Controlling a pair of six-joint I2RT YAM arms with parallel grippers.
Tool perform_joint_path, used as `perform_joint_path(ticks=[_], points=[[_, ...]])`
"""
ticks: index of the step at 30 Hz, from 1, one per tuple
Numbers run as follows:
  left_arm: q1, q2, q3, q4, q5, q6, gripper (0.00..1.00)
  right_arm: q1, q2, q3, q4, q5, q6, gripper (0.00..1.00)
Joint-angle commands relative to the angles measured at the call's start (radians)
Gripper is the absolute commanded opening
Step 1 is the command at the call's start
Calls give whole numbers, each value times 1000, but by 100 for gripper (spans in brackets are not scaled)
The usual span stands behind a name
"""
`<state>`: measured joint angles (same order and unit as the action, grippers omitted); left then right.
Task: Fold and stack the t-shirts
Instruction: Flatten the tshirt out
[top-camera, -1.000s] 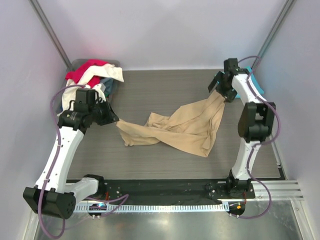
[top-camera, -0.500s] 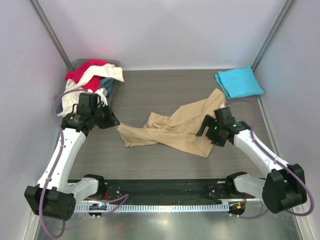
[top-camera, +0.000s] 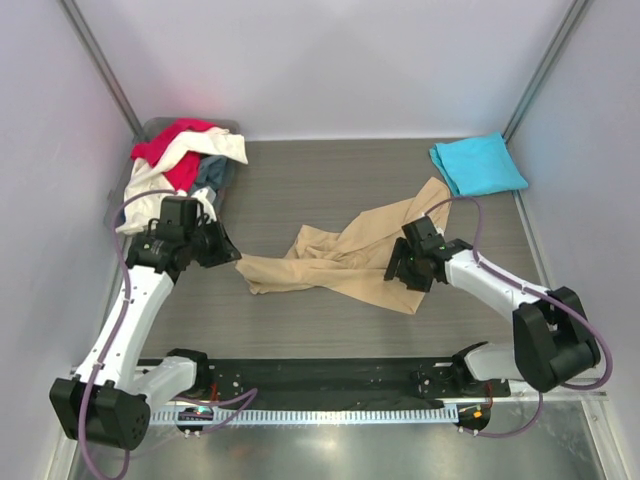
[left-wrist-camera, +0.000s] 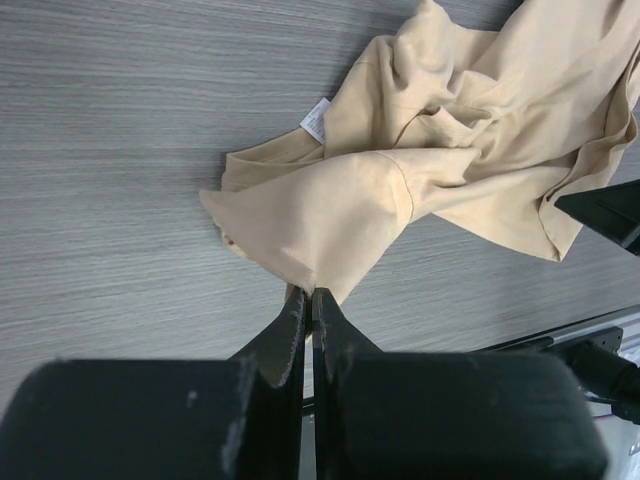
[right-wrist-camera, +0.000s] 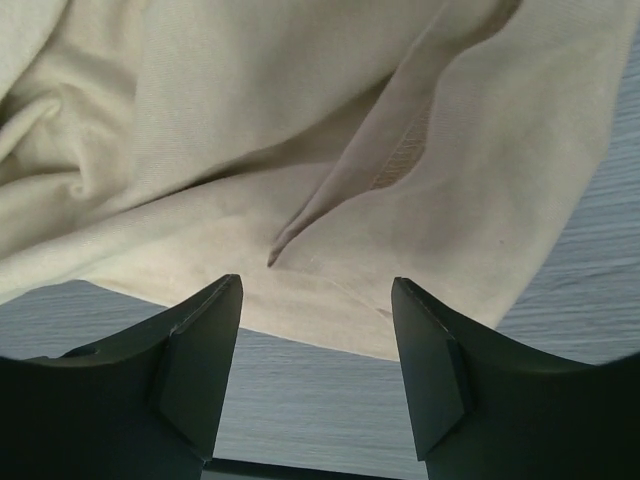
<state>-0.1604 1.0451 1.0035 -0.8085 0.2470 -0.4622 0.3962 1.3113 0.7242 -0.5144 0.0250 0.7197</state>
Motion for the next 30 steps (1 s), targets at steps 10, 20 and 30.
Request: perform_joint_path(ticks=[10,20,30], points=[[5,-53,-60,63,12,-1,0,78,137,112,50,142,-37,58],[5,-57,-95,84,9,-3,0,98,148,89,53,176,-31,36],[5,-54,-97,92,6,-1,0,98,34,49,-7,193,-14,11]])
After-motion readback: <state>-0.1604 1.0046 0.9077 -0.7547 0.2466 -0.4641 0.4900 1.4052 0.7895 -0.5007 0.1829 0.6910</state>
